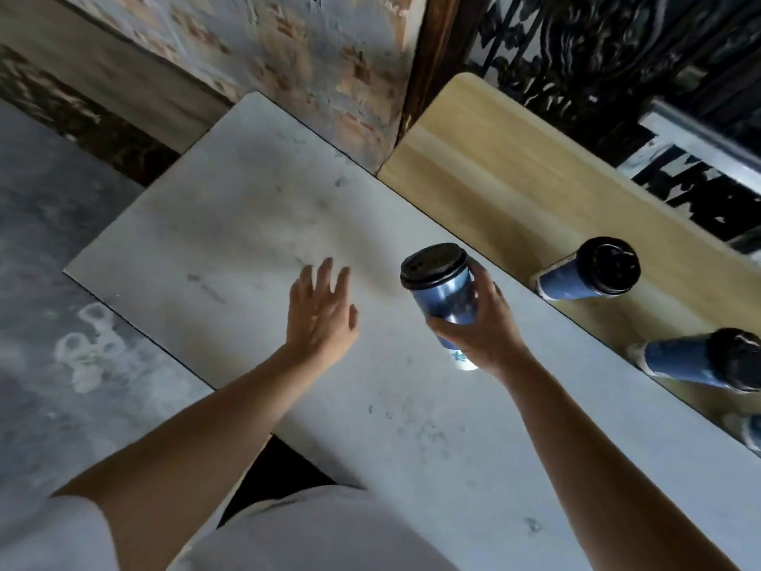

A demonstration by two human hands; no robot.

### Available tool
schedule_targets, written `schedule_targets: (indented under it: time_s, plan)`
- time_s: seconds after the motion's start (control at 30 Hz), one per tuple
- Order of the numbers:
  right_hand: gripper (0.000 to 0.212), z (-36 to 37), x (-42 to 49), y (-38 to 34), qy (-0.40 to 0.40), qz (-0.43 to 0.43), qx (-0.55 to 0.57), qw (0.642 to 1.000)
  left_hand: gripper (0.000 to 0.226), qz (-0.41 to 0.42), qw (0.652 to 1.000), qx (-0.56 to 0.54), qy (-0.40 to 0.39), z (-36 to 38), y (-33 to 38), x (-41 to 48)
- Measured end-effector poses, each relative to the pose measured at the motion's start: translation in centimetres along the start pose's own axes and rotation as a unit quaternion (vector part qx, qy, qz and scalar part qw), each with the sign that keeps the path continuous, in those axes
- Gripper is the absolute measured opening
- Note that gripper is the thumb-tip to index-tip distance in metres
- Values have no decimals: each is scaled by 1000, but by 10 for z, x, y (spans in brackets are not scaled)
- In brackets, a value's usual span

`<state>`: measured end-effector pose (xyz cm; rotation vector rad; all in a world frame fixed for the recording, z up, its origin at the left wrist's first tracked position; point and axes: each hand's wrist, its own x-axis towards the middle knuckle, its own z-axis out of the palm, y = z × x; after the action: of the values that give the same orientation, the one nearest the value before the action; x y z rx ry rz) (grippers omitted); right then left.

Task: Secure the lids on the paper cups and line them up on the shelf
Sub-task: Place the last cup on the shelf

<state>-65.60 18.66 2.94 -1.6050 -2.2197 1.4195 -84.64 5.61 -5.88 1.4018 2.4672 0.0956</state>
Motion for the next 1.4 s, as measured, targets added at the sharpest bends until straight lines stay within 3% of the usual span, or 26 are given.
schedule_targets:
  time_s: [0.1,0.27,0.5,0.63,0.77,0.97,1.27,1.4]
  plan:
    - [94,-35,11,-19,-18,-24,-143,989,73,-113,993,-2,-40,31,-12,12]
    - [87,-67,37,-49,-13,-88,-379,921,81,-164,986,-32,7,55,3,11]
    - [86,-63,74,-104,-47,-225,-661,714,86,-193,977,-71,52,64,5,14]
    - [79,-45,94,-126,-61,-253,-732,630,82,-195,974,-84,84,66,4,15]
    - [63,-32,100,-138,-10,-232,-802,550,80,-201,971,-90,96,66,5,15]
    - [70,-24,91,-133,25,-170,-845,506,78,-204,970,-90,95,64,4,14]
    - [72,-33,74,-129,26,-144,-844,516,79,-205,969,-99,94,61,6,14]
    - [62,-35,69,-133,20,-156,-829,536,80,-206,968,-103,95,62,6,14]
